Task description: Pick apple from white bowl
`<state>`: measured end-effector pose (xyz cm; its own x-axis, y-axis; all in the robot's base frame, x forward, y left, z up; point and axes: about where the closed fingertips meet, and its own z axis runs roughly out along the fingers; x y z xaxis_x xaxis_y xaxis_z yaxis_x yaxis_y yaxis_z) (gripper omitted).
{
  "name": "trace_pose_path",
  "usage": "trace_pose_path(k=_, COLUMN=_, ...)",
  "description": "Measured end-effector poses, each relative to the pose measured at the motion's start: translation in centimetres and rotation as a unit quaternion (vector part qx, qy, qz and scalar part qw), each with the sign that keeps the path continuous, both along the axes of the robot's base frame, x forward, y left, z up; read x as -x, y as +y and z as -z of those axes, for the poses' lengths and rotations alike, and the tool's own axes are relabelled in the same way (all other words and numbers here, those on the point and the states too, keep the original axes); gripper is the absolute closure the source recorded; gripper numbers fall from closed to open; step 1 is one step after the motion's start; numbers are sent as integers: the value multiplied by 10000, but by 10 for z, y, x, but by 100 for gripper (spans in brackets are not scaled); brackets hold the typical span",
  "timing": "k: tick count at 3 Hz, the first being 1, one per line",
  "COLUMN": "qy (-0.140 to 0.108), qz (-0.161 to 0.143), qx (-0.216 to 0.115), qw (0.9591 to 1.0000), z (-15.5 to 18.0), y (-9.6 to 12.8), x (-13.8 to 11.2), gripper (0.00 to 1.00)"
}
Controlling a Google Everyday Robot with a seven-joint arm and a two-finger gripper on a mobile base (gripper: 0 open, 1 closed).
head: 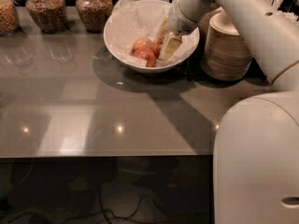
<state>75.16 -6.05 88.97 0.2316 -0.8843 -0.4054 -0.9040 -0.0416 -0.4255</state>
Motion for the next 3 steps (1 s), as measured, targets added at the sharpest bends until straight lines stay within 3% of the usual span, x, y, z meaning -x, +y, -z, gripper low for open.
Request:
trace_pose_path(k=1, qy=-284, qz=-239, qx=-423, qw=9984, z=-29, y=8, x=10, gripper=100)
trace_pose_path(k=2, qy=-613, qz=-464, qx=-1114, qw=9908, z=-68, y=10, x=32, gripper=100)
trace_pose_path(k=3, qy=-821, qz=-532, qx=-1739, qw=9799, z=-99, y=1, x=66, gripper=100)
